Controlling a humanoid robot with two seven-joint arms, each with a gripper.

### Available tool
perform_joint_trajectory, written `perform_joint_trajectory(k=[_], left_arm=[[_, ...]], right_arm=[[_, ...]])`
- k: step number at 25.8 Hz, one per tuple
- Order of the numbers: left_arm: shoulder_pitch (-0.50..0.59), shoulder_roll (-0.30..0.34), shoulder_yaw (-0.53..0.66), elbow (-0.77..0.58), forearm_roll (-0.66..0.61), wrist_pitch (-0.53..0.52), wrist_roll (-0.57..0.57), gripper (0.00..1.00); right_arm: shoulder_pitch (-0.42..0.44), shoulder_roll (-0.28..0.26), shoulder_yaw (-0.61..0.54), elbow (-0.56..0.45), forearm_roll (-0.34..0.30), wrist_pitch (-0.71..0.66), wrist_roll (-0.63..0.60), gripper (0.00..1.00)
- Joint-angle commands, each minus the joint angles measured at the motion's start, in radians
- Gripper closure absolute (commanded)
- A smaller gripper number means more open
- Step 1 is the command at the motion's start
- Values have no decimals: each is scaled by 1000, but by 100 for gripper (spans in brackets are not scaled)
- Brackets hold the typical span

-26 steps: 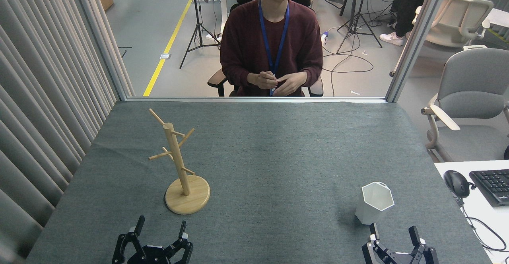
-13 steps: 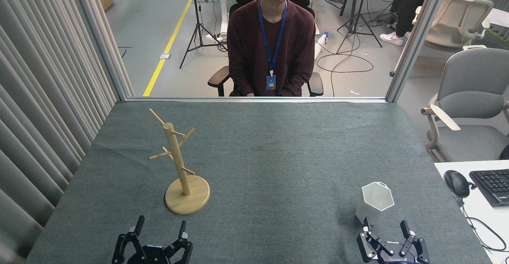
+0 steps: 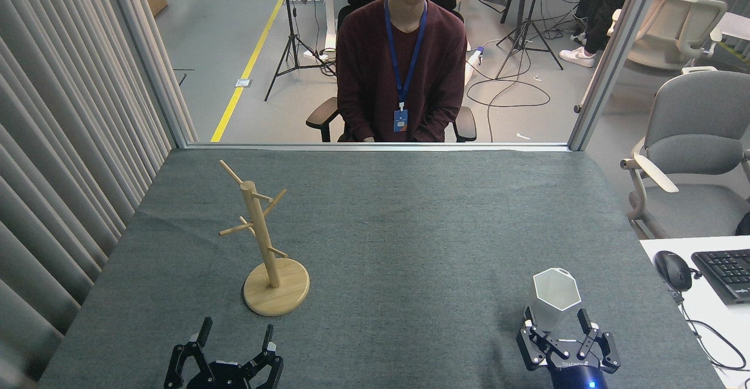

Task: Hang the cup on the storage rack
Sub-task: 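Close the right gripper on the white cup's rim, then lift the cup with the right gripper and carry it toward the left gripper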

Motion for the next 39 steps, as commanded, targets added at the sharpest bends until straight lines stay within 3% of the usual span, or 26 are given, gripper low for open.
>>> perform_joint_trajectory(k=[1, 12, 28, 39], left_arm=[[2, 0, 0, -2, 1, 0, -1, 1], [0, 1, 2, -2, -1, 0, -1, 1], [2, 1, 2, -7, -1, 0, 1, 1], [3, 1, 2, -7, -1, 0, 2, 1]], right_arm=[[-25, -2, 5, 22, 0, 0, -2, 2], [-82, -8, 7, 91, -1, 0, -6, 2], [-84, -34, 2, 97, -9, -21, -9, 2], [-163, -34, 7, 199, -3, -21, -11, 2]])
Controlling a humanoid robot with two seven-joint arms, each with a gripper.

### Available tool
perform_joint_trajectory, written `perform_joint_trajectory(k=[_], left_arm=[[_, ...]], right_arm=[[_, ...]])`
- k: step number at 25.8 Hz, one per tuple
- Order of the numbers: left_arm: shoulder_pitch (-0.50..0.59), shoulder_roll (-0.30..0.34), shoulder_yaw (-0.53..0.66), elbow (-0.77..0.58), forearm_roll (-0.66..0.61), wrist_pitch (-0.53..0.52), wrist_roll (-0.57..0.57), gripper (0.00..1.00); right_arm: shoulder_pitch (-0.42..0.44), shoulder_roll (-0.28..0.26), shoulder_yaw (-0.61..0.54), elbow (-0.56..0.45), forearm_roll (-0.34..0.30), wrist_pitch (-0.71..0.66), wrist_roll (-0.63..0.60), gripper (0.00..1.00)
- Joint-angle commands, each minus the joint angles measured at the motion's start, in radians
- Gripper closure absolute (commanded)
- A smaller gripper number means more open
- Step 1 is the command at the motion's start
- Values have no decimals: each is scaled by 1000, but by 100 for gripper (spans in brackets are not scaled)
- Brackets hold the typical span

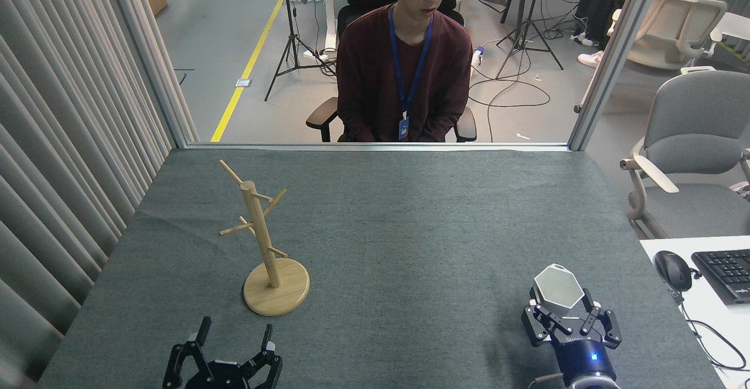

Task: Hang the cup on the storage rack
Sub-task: 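Lift the cup with the right gripper and carry it toward the left gripper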

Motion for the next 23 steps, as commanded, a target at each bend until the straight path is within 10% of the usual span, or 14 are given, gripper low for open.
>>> perform_joint_trajectory(k=[1, 8, 23], left_arm=[[0, 0, 0, 0, 0, 0, 3, 1], [-3, 0, -2, 2, 0, -9, 35, 1], [-59, 21, -242, 61, -89, -92, 41, 1]], right_arm=[[-19, 4, 2, 23, 3, 0, -3, 2], [-6, 4, 16, 14, 3, 0, -59, 32], [126, 159, 134, -480, 3, -12, -65, 32]])
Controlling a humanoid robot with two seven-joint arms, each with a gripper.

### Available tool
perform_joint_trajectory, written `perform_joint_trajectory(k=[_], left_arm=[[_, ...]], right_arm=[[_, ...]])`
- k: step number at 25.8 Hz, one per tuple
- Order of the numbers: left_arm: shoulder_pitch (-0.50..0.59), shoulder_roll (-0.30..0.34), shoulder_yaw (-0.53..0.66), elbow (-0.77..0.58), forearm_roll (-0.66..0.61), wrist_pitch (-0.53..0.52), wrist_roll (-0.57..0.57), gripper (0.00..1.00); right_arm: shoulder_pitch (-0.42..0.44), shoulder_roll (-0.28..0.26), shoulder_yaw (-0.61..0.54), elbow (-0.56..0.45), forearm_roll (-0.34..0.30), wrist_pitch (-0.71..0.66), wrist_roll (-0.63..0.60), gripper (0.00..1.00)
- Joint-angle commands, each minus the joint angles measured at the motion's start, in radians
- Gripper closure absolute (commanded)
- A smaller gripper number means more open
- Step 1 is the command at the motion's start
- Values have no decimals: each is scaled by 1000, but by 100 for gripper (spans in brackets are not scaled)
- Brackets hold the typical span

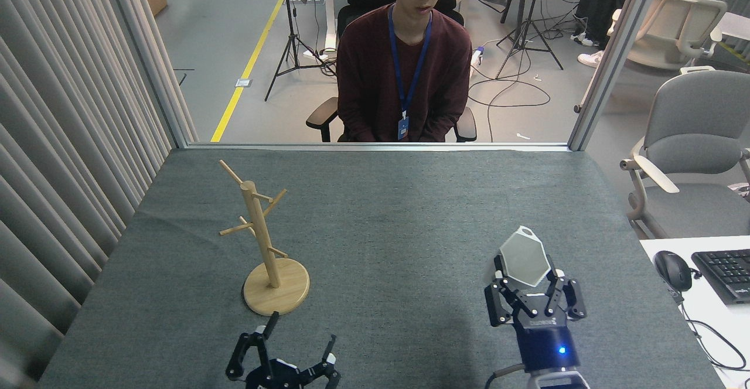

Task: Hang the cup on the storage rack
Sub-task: 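Lift the cup with the right gripper and carry it toward the left gripper, then grasp the white cup with the left gripper beside the right gripper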

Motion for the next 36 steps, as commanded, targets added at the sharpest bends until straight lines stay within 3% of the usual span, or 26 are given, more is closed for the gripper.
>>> perform_joint_trajectory(k=[1, 8, 13, 20, 30, 36], left_arm=[[-15, 3, -79, 18, -23, -15, -1, 1], [-43, 2, -151, 61, -29, -34, -1, 1], [-52, 3, -151, 69, -29, -34, -1, 1], [-61, 2, -151, 72, -29, -32, -1, 1], [-61, 3, -150, 71, -29, -29, -1, 1], [-63, 3, -147, 72, -29, -28, -1, 1]], right_arm=[[18, 44, 87, -98, 13, 10, 5, 32], [61, 147, 222, -147, 131, 11, 5, 32], [122, 198, 259, -176, 172, 11, 9, 32], [182, 227, 300, -190, 183, 18, 9, 31], [191, 225, 432, -190, 201, 83, 9, 31], [216, 218, 444, -196, 214, 87, 7, 31]])
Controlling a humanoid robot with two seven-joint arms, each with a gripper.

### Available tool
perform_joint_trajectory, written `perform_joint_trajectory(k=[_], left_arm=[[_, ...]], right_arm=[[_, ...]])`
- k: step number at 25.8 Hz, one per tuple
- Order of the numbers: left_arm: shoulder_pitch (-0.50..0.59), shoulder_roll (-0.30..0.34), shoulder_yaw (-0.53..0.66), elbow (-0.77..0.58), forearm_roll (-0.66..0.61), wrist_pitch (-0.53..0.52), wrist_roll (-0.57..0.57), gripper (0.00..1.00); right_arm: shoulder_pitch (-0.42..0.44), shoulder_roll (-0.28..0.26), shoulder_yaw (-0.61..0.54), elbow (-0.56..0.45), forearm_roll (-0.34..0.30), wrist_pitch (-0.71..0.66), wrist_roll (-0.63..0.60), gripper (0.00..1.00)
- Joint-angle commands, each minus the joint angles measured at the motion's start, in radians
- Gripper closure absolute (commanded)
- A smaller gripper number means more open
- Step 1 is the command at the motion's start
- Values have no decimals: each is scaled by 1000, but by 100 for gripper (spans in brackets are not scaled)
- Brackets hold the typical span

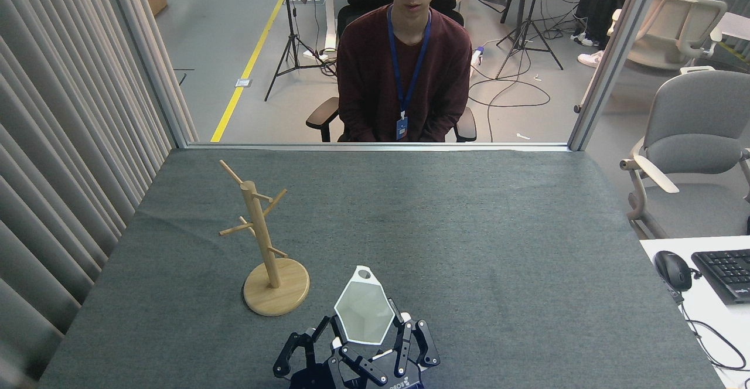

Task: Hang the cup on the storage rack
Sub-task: 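Grasp the white cup with the left gripper beside the right gripper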

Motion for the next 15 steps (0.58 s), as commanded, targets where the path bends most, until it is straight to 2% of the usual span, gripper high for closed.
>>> perform_joint_trajectory(k=[1, 15], left_arm=[[-2, 0, 1, 1, 0, -3, 1, 1], [-6, 0, 3, -1, 0, 4, 2, 1]], right_arm=[[12, -4, 5, -6, 3, 1, -3, 31], [43, -18, 10, -21, 3, -1, -5, 30]])
